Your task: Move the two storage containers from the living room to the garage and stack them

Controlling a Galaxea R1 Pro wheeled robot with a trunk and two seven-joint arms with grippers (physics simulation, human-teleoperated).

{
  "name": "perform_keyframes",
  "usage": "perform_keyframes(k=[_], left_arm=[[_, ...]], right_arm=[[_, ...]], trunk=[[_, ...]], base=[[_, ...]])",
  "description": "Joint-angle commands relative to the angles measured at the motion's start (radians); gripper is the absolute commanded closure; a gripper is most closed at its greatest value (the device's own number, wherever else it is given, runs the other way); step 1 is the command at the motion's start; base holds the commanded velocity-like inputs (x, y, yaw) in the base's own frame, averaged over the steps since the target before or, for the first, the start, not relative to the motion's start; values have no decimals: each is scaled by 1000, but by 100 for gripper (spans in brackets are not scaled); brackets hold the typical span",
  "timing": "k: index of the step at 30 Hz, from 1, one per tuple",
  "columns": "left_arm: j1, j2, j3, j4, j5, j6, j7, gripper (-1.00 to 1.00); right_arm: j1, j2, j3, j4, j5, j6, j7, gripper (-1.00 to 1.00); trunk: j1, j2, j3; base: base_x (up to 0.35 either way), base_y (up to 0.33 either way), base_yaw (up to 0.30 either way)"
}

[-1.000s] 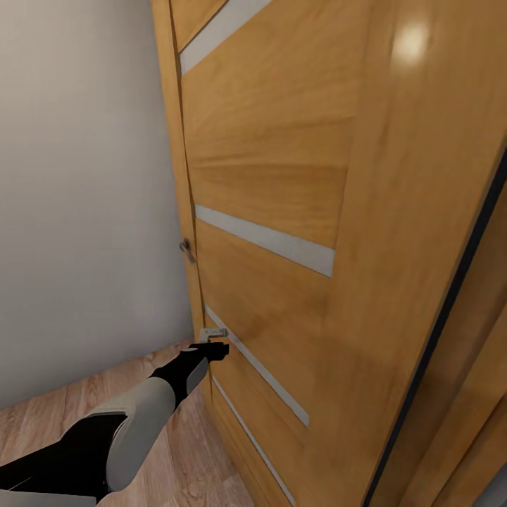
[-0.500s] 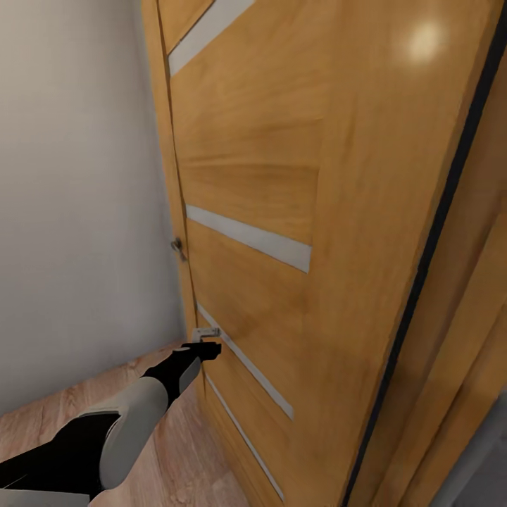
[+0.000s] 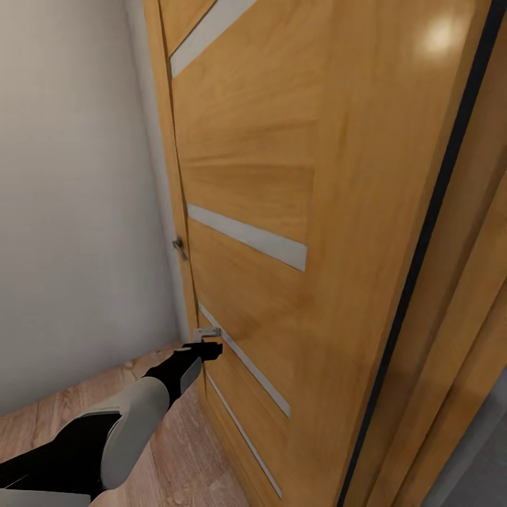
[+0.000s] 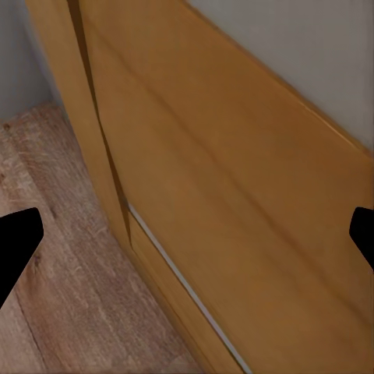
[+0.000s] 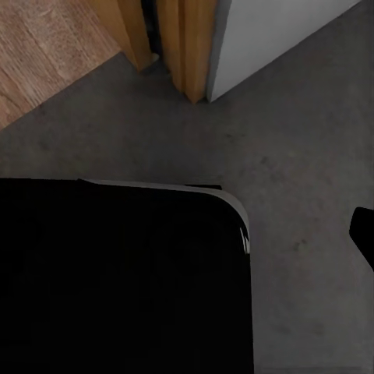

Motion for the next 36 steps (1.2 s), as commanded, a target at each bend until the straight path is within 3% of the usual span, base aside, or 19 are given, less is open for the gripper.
perform_keyframes(k=[1,3,4,7,15,31,36], left_arm=[[0,-30,4,-2,9,5,-4,-100],[0,-30,4,-2,9,5,-4,-100],[6,-7,5,-8,-10,0,-4,-100],[12,-14,5,-11,-41,-10,-1,-100],[17,-24,6,-11,-110,-33,8,-100],[17,-30,6,-2,-146,-53,39,-100],[17,-9,6,-5,-153,-53,54,-100]], right_arm=[[-1,0,-1,1,1,-4,2,-100],[-1,0,-1,1,1,-4,2,-100],[-6,6,1,-4,0,-2,5,-100],[-12,22,1,-1,0,-2,5,-100],[-26,34,1,1,3,-1,5,-100],[-27,35,2,1,7,0,5,-100],[-27,35,2,1,7,0,5,-100]], trunk=[[0,0,-1],[0,0,-1],[0,0,-1],[0,0,-1],[0,0,-1],[0,0,-1],[0,0,-1]], base=[[0,0,0],[0,0,0],[0,0,0],[0,0,0],[0,0,0],[0,0,-13],[0,0,-151]])
